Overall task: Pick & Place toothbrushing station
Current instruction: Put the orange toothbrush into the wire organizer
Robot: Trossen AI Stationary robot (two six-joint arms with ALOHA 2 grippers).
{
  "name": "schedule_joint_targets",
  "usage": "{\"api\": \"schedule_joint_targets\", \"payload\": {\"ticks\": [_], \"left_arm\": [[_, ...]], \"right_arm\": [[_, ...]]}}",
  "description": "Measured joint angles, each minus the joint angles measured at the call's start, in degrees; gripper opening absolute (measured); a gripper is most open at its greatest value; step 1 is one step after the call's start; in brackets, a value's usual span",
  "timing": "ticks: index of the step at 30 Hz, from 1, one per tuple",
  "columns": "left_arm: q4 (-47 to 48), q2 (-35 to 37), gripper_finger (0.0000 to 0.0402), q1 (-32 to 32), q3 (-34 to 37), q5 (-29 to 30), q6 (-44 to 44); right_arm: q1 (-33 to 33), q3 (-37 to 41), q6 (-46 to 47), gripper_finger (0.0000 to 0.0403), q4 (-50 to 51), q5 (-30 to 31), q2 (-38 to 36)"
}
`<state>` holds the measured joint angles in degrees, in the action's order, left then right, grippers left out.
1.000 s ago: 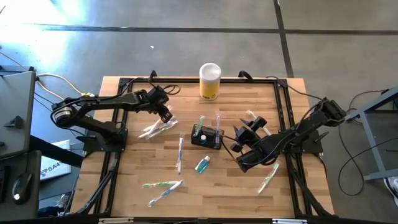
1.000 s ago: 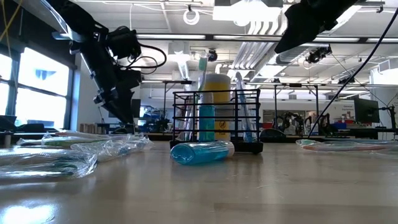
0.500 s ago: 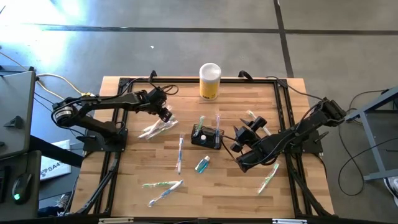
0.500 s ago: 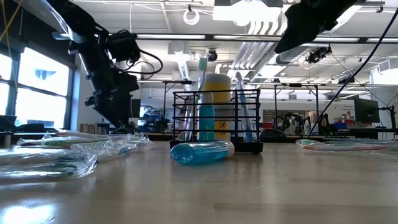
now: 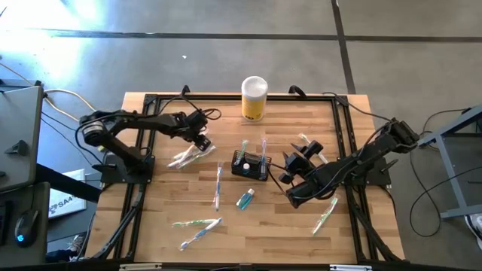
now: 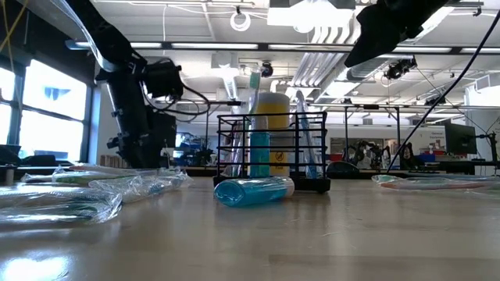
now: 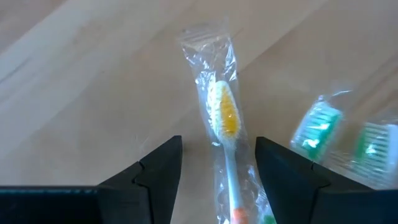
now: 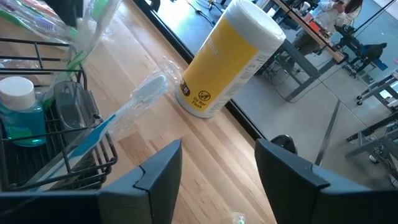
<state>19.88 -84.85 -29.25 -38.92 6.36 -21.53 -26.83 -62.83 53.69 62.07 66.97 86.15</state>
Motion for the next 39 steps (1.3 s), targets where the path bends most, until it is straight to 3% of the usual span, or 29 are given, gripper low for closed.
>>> {"api": "schedule_joint_targets", "payload": {"ticks": [15,20,27,35,39], "left_arm": [[0.8,-3.7,0.0191,0.1,-0.1,1.5,-1.5],[1.0,-3.7,0.0136,0.0,-0.1,1.7,-1.6],[0.9,-3.8,0.0013,0.0,-0.1,1.7,-0.8],[2.4,-2.9,0.0005,0.0,-1.3,1.7,0.2],[8.1,-1.7,0.0003,0.5,-4.8,1.8,0.4]], "right_arm": [[0.0,0.0,0.0,0.0195,0.0,-1.6,0.0],[0.0,0.0,0.0,0.0195,0.0,-1.7,0.0],[0.0,0.0,0.0,0.0195,0.0,-2.8,0.0],[0.0,0.0,0.0,0.0195,-1.4,-3.7,0.0],[0.0,0.0,-0.3,0.0195,-1.3,-6.5,0.0]]}}
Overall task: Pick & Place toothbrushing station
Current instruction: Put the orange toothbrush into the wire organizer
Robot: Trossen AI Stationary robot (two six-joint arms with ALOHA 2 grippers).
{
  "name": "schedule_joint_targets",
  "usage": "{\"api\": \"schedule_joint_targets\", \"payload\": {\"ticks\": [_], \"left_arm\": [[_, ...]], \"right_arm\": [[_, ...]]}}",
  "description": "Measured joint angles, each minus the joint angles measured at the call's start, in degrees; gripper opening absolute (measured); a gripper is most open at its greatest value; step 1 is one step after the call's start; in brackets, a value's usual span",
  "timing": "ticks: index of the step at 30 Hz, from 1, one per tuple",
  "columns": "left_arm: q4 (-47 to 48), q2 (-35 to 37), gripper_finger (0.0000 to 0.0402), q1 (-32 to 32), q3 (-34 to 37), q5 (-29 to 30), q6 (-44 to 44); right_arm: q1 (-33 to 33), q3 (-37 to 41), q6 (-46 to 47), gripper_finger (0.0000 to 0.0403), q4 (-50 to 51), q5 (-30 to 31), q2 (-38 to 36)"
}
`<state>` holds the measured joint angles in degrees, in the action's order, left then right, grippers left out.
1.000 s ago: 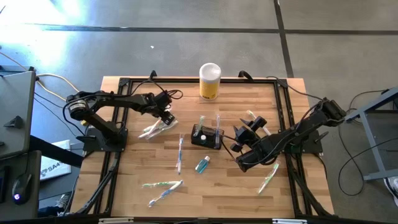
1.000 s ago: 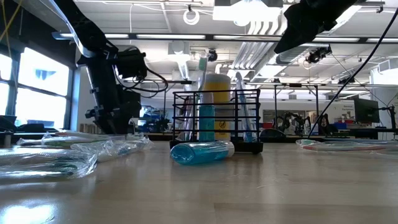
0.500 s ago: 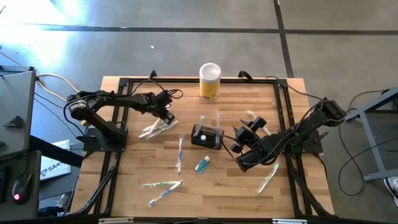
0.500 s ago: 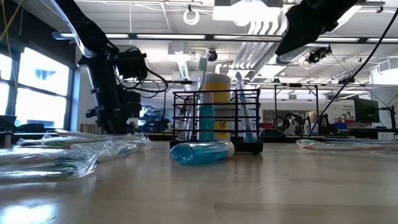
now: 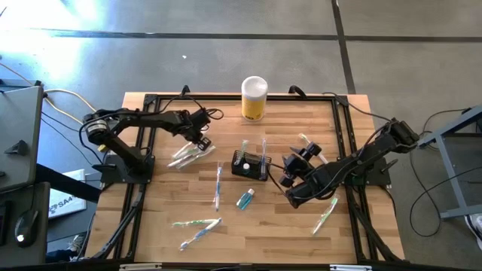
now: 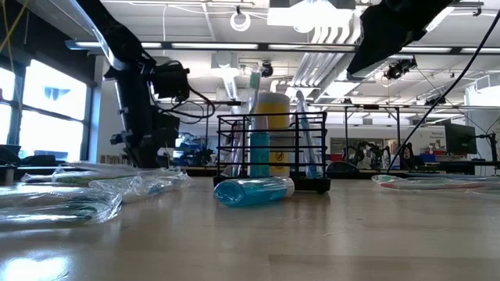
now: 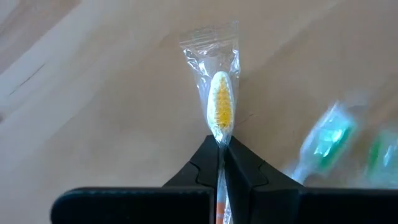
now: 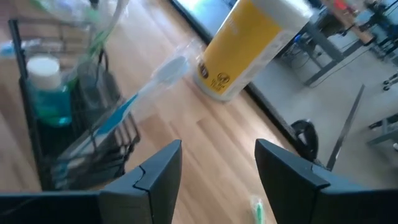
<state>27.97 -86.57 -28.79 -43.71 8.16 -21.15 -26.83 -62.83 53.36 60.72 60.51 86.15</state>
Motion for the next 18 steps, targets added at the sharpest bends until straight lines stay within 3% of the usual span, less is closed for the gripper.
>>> {"api": "schedule_joint_targets", "payload": {"ticks": [5,11,18], "left_arm": [[8.9,3.1,0.0002,1.9,-6.4,2.6,0.1],[15.9,8.3,0.0001,5.7,-12.0,7.6,-0.1],[15.8,17.9,0.0,11.2,-13.8,8.1,0.4]], "right_arm": [[0.0,0.0,-2.6,0.0195,0.1,-4.1,0.0],[0.0,0.0,-2.6,0.0195,0.3,-4.1,0.0],[-0.1,0.0,-2.2,0.0195,0.9,-4.0,0.0]]}}
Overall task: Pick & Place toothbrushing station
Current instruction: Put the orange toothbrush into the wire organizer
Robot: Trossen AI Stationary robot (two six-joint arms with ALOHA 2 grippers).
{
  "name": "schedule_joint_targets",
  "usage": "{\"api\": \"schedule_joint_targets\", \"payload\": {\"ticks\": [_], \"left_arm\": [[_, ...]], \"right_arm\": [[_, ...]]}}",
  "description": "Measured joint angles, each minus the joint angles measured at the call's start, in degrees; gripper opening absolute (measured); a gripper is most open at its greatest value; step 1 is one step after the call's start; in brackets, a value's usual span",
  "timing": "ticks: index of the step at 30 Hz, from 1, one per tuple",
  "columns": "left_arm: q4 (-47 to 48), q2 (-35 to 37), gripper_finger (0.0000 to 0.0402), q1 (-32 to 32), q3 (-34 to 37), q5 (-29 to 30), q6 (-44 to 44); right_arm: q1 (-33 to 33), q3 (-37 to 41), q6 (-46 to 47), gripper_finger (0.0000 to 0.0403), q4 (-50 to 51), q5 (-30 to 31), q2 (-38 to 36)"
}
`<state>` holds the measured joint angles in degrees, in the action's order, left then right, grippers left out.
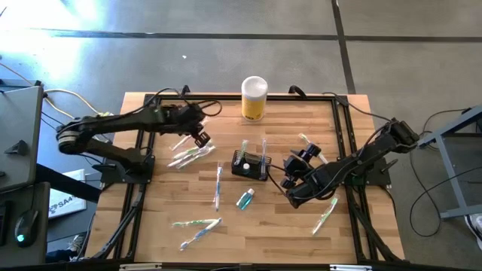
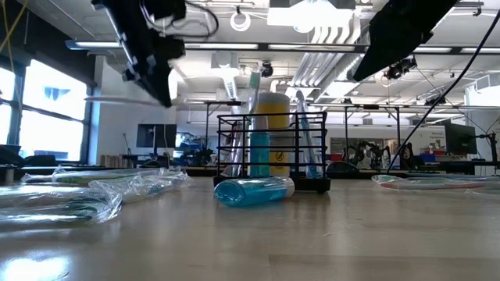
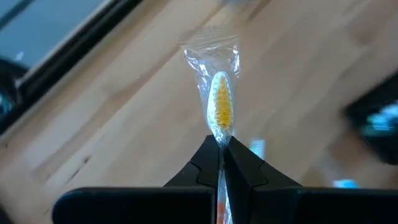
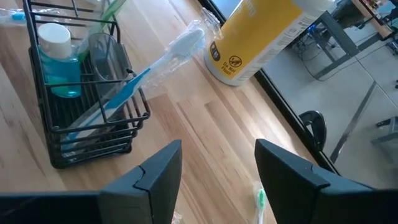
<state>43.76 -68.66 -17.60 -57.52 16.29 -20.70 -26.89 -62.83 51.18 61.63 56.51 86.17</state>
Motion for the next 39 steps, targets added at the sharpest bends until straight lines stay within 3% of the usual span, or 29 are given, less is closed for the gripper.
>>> {"api": "schedule_joint_targets", "payload": {"ticks": [10,15,21,23,30,39], "left_arm": [[-8.5,10.9,0.0,11.6,0.0,0.0,6.2],[-19.7,15.7,0.0,15.5,4.4,-1.1,12.0],[-52.1,19.6,0.0,16.1,16.6,-22.0,21.1],[-60.3,19.8,0.0,16.2,21.0,-26.1,23.6],[-82.9,14.0,0.0,16.0,30.7,-24.2,27.8],[-112.1,-3.5,0.0,12.7,31.2,-26.5,24.6]], "right_arm": [[-5.6,0.0,4.5,0.0195,-0.1,2.4,-1.5],[-10.3,-0.1,10.1,0.0195,1.0,4.9,-5.0],[-14.1,-0.1,10.7,0.0195,0.8,12.2,-7.2],[-14.3,-0.1,10.7,0.0195,0.7,14.8,-7.2],[-13.0,-0.1,10.6,0.0195,0.3,16.5,-7.1],[-11.9,0.0,10.5,0.0195,0.4,17.4,-7.1]]}}
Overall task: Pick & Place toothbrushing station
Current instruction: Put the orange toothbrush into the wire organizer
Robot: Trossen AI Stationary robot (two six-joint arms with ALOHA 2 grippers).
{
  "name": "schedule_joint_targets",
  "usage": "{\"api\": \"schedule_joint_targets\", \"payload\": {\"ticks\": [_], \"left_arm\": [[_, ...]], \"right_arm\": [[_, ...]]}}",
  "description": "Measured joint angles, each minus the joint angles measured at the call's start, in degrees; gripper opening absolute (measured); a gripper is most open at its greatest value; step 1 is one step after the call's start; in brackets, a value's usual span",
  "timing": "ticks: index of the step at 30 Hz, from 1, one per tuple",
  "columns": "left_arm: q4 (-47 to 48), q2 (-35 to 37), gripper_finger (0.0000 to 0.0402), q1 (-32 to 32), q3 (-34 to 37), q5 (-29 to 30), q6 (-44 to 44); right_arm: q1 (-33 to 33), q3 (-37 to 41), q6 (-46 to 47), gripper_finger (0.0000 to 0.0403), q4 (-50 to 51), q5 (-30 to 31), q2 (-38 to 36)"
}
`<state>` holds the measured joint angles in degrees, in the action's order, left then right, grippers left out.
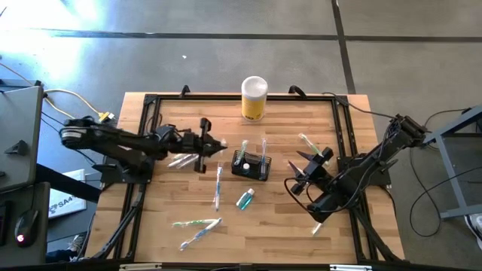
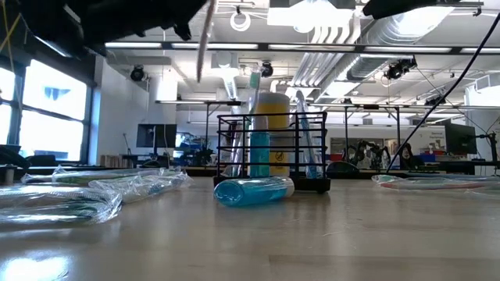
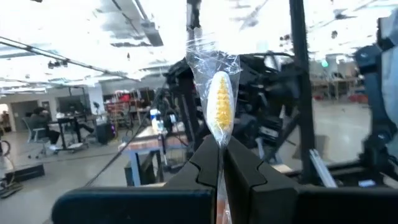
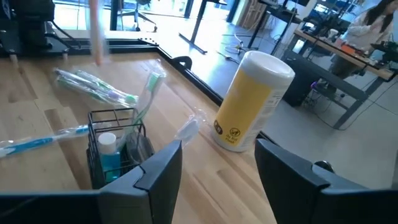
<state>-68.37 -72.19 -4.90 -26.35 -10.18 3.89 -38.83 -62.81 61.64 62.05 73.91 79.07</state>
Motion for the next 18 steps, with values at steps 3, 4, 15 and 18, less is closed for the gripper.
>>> {"api": "schedule_joint_targets", "payload": {"ticks": [3,4,15,18], "left_arm": [[-8.2,-6.8,0.0,-2.9,-1.0,-0.6,-3.8],[-10.5,-9.4,0.0,-4.0,-1.7,-1.6,-5.7],[-18.9,-24.8,0.0,-8.3,-8.6,-10.3,-14.9],[-18.9,-25.3,0.0,-8.5,-8.6,-10.2,-14.7]], "right_arm": [[0.0,0.0,-0.2,0.0195,0.1,2.3,0.0],[0.0,0.0,-0.2,0.0195,0.0,3.2,0.0],[0.0,0.0,-0.2,0.0195,0.1,2.5,0.0],[0.0,0.0,-0.2,0.0195,0.0,2.5,0.0]]}}
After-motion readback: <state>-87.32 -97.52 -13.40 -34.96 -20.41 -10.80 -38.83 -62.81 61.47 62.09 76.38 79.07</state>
